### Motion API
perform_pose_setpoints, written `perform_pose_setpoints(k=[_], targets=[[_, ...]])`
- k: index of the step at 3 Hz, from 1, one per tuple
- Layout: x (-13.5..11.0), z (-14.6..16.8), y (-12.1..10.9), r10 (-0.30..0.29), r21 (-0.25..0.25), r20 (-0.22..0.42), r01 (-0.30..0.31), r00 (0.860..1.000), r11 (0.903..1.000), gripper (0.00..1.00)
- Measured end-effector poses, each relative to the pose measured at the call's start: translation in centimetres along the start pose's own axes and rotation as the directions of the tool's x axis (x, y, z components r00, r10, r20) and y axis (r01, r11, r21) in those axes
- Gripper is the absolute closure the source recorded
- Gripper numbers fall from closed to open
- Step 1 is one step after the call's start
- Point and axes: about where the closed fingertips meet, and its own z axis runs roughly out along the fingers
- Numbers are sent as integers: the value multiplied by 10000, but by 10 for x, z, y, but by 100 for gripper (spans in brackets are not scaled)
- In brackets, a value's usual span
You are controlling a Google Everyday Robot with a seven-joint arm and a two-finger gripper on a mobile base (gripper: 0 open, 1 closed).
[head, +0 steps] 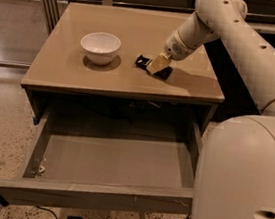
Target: Place rxbar chocolate into top drawer
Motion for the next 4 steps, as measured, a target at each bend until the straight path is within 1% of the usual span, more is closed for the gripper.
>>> perform_pose_setpoints(k=[1, 2, 3, 4], targets=[[-4, -7, 0, 0, 0, 0, 0, 10000, 10000, 100], [0, -22, 4, -187, 133, -175, 189, 9997, 9997, 100], [6, -61, 14, -441, 443, -105, 446, 9990, 9980, 100], [13, -94, 29, -633, 606, 258, 617, 9977, 9963, 100]])
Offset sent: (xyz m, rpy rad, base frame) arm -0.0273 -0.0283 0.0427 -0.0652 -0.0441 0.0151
